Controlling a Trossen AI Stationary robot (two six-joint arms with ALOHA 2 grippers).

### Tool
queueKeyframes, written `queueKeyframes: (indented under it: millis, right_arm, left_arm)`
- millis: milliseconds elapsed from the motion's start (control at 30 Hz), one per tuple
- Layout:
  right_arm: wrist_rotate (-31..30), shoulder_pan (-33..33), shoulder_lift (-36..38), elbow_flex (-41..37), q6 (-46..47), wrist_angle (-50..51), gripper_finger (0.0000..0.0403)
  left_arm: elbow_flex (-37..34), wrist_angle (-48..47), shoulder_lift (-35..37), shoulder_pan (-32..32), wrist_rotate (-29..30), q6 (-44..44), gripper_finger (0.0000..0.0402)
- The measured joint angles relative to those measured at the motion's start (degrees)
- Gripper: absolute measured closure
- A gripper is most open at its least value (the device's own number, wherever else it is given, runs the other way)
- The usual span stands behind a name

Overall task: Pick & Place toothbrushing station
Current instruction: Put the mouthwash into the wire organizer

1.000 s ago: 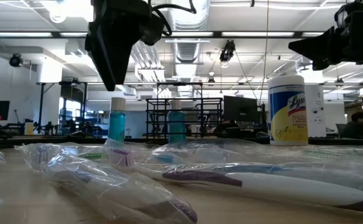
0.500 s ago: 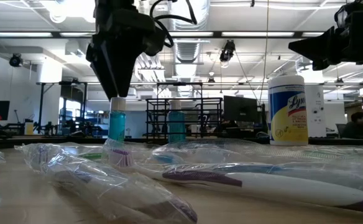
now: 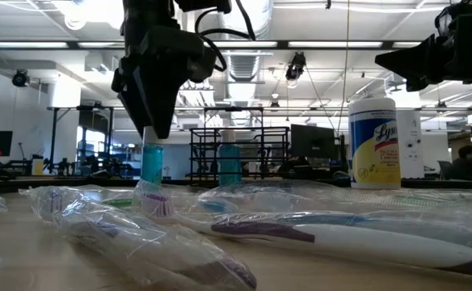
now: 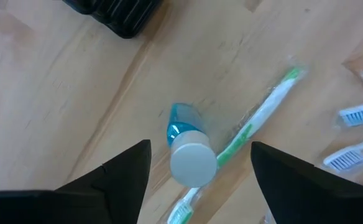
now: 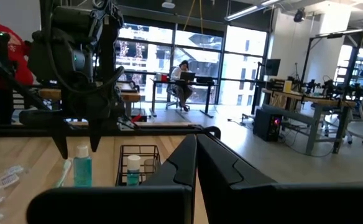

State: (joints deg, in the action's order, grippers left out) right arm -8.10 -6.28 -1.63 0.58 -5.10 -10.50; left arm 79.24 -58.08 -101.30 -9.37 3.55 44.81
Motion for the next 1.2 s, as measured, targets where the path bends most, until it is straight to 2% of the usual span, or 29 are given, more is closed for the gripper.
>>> queueKeyframes:
  millis: [133, 667, 867, 1200]
  right_arm:
    - [0.02, -0.01, 0.00, 0.00, -0.01, 0.00, 0.0394]
    - [0.02, 0.00, 0.00, 0.00, -0.08, 0.00, 0.0394]
    - [0.02, -0.02, 0.00, 0.00, -0.07, 0.02, 0.0394]
    - [0.00, -0.02, 0.00, -0.02, -1.09, 0.35, 0.0394]
  left_arm:
    - [0.00, 0.03, 0.00, 0.00, 0.00, -0.17, 0.0148]
    - [0.00, 0.17, 0.04, 0.00, -0.21, -4.49, 0.0299]
    - [0.03, 0.15, 0.07, 0.00, -0.51, -8.39, 0.0300]
    - [5.63, -3.19, 0.39, -0.22, -1.39, -29.69, 0.0301]
